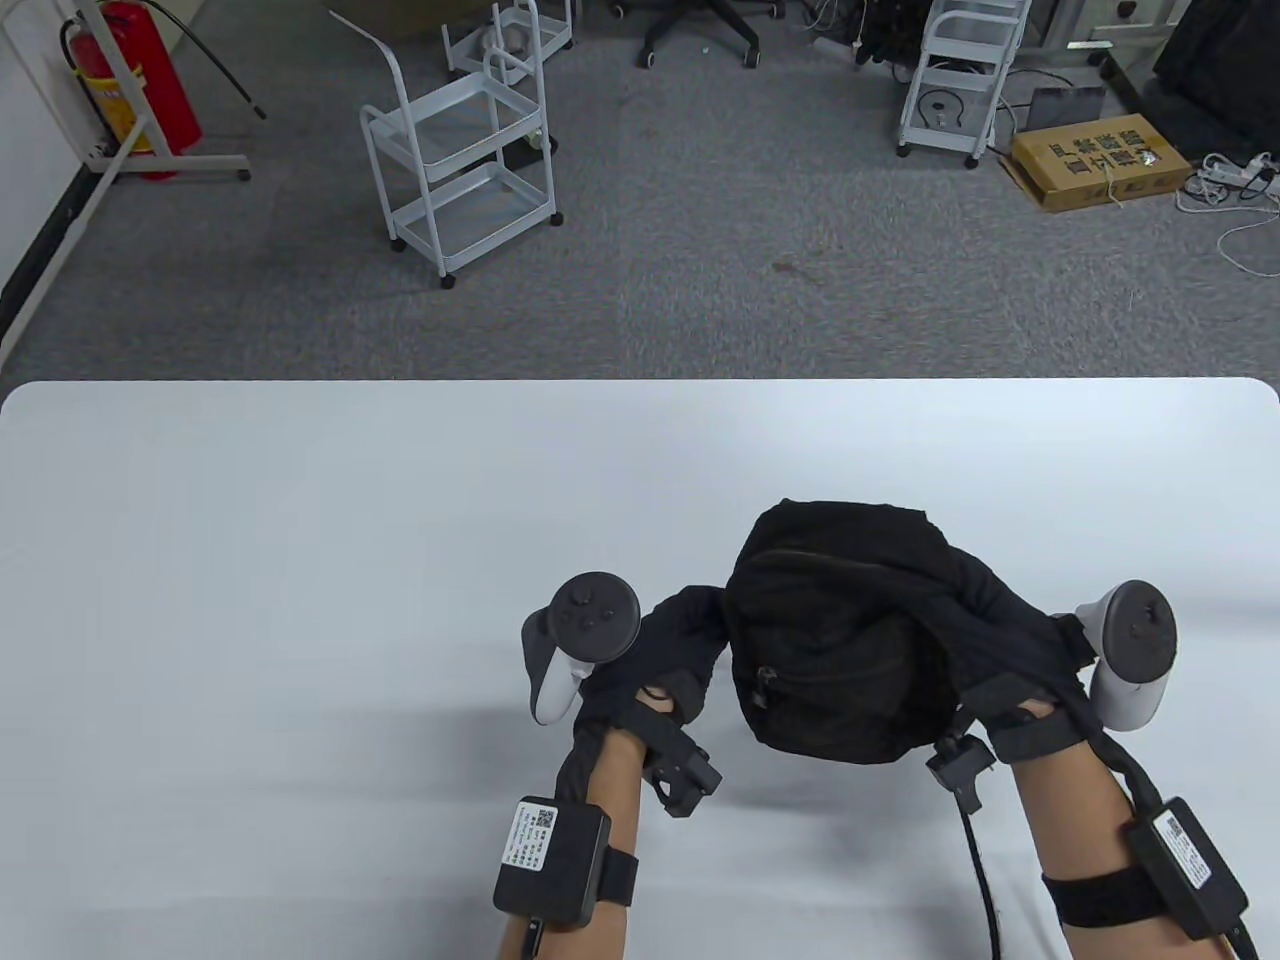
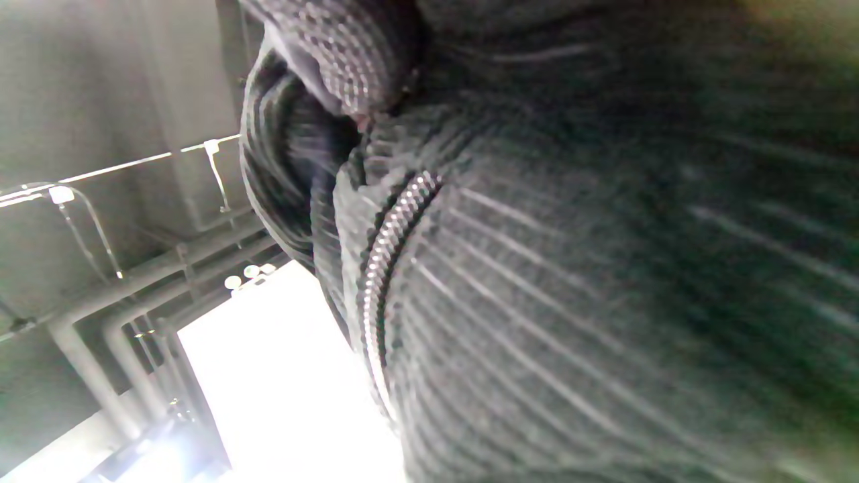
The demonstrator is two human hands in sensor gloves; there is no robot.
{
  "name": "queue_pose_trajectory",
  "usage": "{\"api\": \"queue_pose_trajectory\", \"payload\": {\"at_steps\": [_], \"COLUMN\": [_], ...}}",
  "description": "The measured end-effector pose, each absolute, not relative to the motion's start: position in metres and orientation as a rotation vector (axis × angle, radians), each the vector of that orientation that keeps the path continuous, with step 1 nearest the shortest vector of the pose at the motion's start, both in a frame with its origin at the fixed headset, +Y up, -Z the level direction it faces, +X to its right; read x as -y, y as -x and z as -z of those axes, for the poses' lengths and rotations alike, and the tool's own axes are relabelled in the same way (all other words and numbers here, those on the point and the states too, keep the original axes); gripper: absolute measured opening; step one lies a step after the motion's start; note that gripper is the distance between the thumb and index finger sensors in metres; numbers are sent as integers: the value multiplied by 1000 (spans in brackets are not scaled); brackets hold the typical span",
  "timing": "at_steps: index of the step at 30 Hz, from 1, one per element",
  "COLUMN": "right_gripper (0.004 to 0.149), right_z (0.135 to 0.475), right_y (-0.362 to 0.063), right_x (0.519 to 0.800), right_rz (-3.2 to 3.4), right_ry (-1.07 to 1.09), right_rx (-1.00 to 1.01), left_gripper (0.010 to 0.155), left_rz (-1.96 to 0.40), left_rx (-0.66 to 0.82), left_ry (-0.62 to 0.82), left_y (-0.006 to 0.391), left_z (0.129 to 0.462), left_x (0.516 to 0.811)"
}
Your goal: Put stationery box into the backpack's main compartment
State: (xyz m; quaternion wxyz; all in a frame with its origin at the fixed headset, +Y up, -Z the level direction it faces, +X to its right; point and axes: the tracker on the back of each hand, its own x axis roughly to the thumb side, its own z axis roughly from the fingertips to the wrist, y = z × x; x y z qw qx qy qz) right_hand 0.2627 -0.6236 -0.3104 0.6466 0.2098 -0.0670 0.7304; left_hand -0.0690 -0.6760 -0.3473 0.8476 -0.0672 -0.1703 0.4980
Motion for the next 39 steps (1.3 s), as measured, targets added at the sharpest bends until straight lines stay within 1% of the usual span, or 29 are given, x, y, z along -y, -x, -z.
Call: {"api": "queue_pose_trajectory", "payload": {"at_steps": [2, 4, 6, 7, 9, 12, 15, 18, 19, 21, 22, 24, 26, 29, 32, 35, 39], "right_gripper": [51, 52, 52, 52, 52, 52, 52, 52, 53, 53, 53, 54, 57, 69, 76, 79, 78], "right_z": [310, 311, 318, 323, 338, 366, 394, 420, 429, 442, 445, 456, 462, 465, 462, 451, 430], "right_y": [-260, -256, -248, -243, -230, -208, -191, -178, -175, -173, -173, -176, -182, -192, -208, -223, -235], "right_x": [624, 623, 625, 626, 630, 639, 650, 667, 675, 688, 690, 705, 718, 732, 737, 728, 706], "right_rz": [-1666, -1699, -1741, -1755, -1784, -1858, -1870, -1823, -1814, -1813, -1817, -1850, -1846, -1848, -1908, -1913, -1970], "right_ry": [-451, -414, -381, -357, -306, -225, -133, -47, -16, 43, 52, 117, 174, 249, 308, 306, 211], "right_rx": [161, 175, 156, 140, 93, 8, -74, -156, -181, -207, -217, -241, -255, -260, -223, -150, -110], "left_gripper": [53, 58, 63, 65, 70, 74, 76, 78, 78, 79, 79, 79, 79, 80, 80, 80, 80], "left_rz": [-985, -858, -708, -655, -534, -455, -444, -420, -418, -409, -404, -368, -378, -339, -339, -312, -358], "left_rx": [338, 332, 308, 291, 277, 267, 262, 245, 249, 258, 265, 270, 282, 280, 275, 265, 249], "left_ry": [78, -2, -74, -87, -80, -73, -108, -69, -46, -42, -36, 0, -2, 39, 64, 108, 110], "left_y": [78, 89, 100, 104, 110, 116, 119, 118, 117, 113, 112, 109, 107, 105, 105, 108, 113], "left_z": [343, 336, 328, 325, 320, 315, 314, 317, 318, 319, 319, 319, 319, 319, 319, 320, 323], "left_x": [671, 664, 660, 659, 660, 666, 674, 681, 684, 687, 689, 690, 694, 699, 706, 711, 713]}}
